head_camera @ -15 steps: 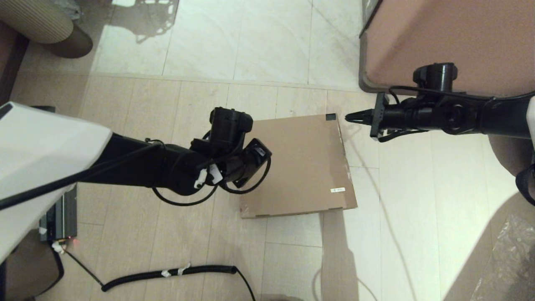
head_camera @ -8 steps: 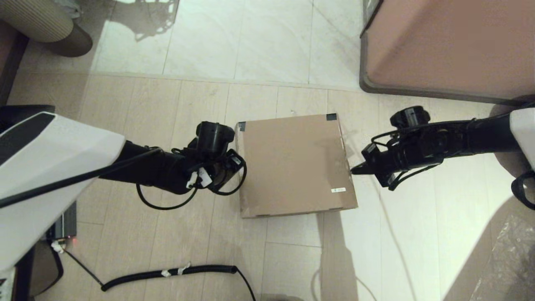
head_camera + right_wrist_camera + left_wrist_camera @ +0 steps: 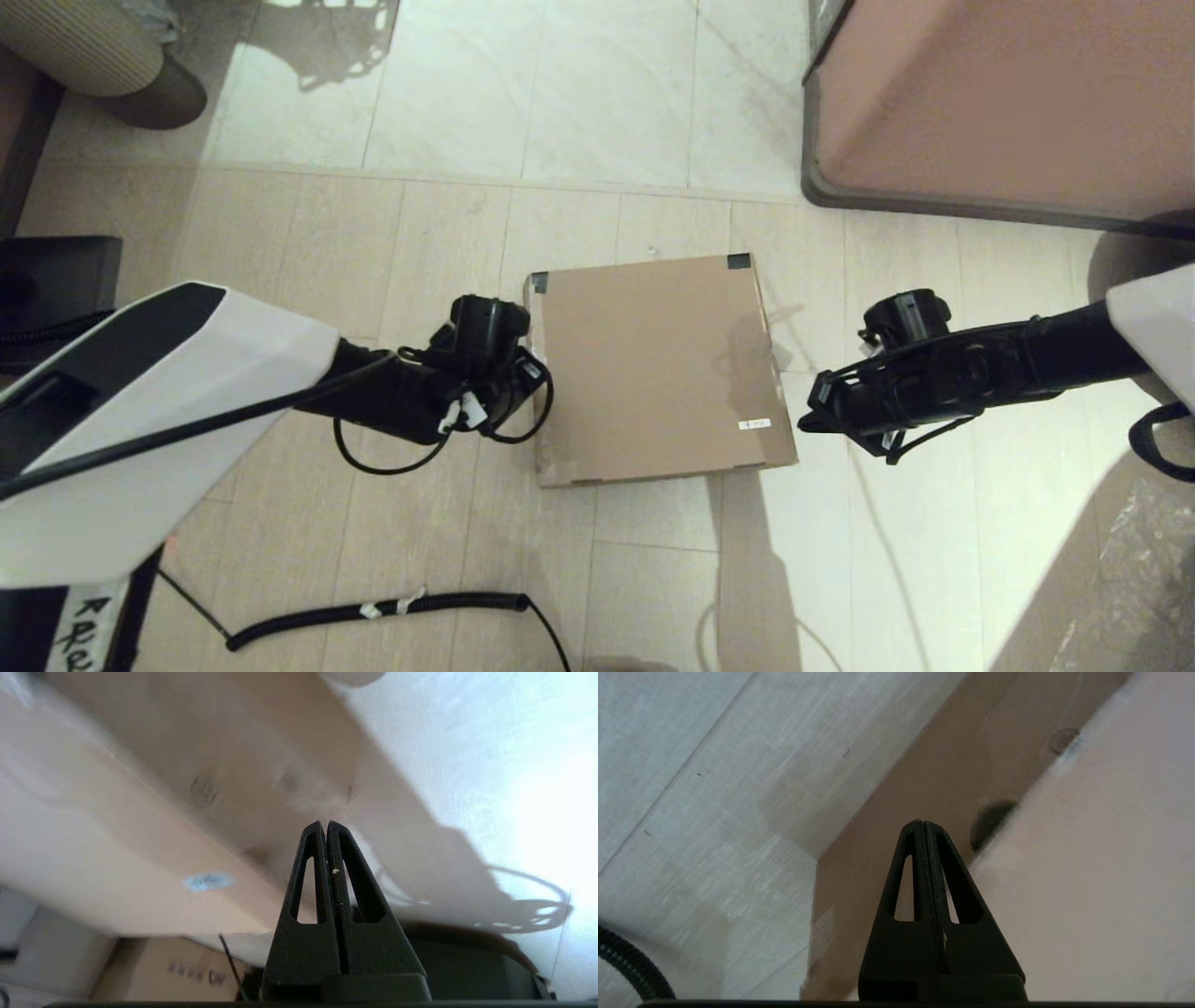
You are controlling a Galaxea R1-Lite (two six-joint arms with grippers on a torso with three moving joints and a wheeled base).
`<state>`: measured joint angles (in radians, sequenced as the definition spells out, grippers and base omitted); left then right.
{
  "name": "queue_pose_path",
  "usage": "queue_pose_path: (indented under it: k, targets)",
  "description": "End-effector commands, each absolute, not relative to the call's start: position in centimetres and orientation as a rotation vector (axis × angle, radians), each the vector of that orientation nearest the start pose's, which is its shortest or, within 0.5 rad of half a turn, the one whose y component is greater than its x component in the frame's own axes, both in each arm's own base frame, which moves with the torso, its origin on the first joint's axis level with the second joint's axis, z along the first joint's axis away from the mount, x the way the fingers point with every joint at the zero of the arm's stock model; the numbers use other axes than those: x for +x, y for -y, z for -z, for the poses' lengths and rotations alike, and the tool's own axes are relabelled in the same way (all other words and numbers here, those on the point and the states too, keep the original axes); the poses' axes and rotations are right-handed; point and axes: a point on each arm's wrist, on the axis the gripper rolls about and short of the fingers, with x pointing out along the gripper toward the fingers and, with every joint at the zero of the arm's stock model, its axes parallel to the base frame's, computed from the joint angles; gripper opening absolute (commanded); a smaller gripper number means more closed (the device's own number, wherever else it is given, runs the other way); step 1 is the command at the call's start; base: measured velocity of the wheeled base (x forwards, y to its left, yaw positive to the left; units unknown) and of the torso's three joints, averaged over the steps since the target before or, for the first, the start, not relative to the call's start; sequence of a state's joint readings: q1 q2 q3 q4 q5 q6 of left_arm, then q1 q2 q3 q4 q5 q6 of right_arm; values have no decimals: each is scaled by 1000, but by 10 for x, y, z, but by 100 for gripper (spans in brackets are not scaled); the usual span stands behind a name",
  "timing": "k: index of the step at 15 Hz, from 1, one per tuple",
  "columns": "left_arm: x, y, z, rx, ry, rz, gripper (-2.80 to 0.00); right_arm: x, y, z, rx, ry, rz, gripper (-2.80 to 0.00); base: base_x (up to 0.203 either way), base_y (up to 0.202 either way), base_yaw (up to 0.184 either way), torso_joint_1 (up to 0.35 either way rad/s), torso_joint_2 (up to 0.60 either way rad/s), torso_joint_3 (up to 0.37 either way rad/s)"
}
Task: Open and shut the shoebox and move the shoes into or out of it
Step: Open the shoe box
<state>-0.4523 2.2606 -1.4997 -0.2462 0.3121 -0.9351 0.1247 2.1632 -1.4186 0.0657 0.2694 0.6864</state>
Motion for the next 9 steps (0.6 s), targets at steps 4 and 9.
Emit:
queue_pose_path:
  k: [4, 9]
  targets:
    - [425, 193, -92, -716, -527, -126, -280, 418, -60, -87, 696, -969, -56, -280, 0, 0, 0, 0, 0, 0]
    - [436, 198, -90, -729, -511, -113, -280, 427, -61, -72, 685, -940, -40, -280, 0, 0, 0, 0, 0, 0]
